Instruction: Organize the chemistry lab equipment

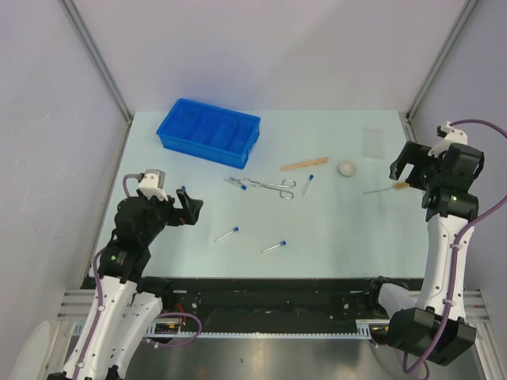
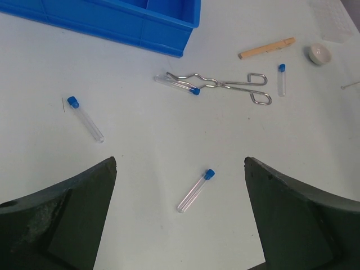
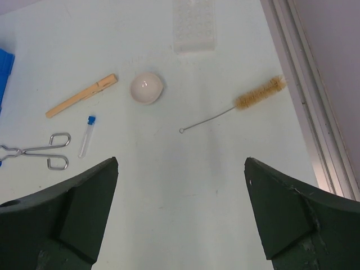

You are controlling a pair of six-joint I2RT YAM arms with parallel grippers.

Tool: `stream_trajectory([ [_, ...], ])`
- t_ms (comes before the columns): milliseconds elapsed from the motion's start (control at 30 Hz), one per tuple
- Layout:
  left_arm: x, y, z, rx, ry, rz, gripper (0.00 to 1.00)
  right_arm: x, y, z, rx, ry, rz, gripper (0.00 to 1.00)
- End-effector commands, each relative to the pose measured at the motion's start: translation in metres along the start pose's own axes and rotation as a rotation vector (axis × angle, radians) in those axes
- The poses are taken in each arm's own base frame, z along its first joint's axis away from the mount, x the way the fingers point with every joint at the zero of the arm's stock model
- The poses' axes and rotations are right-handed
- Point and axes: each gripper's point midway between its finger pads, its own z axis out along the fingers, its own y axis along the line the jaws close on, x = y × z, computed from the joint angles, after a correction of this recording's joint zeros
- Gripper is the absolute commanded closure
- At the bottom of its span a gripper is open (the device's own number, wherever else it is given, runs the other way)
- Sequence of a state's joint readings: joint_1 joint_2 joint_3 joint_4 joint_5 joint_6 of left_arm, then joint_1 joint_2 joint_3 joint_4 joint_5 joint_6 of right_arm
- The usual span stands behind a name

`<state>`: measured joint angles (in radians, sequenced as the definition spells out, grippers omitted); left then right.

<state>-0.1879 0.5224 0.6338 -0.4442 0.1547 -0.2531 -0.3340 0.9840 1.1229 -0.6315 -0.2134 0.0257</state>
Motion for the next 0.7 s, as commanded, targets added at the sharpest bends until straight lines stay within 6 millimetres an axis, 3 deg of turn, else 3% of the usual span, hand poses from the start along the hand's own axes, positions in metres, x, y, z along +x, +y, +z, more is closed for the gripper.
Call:
stream_trajectory([
  [0,-0.009,-0.011,-0.004,0.053,-0.042,0.015,0.0,-0.003,0.009,0.0,-0.077,0.01,-0.011,0.0],
  [67,-0.008,-0.011,-0.004,0.052,-0.039,0.013,0.0,0.001,0.017,0.002,-0.136,0.029,-0.044,0.0],
  [267,-0.005,-0.008,-0.001,0.038,-0.016,0.01,0.0,0.029,0.077,-0.011,-0.545,0.078,-0.338,0.0],
  [467,0.002,-0.006,0.005,0.035,0.026,0.009,0.0,0.081,0.119,-0.006,-0.669,0.237,-0.595,0.0],
  [533,0.001,-0.005,0.006,0.025,0.029,0.012,0.0,0.098,0.146,-0.009,-0.761,0.266,-0.677,0.0],
  [667,0.002,-0.002,0.005,0.011,0.025,0.009,0.0,0.122,0.176,0.001,-0.867,0.324,-0.734,0.0],
])
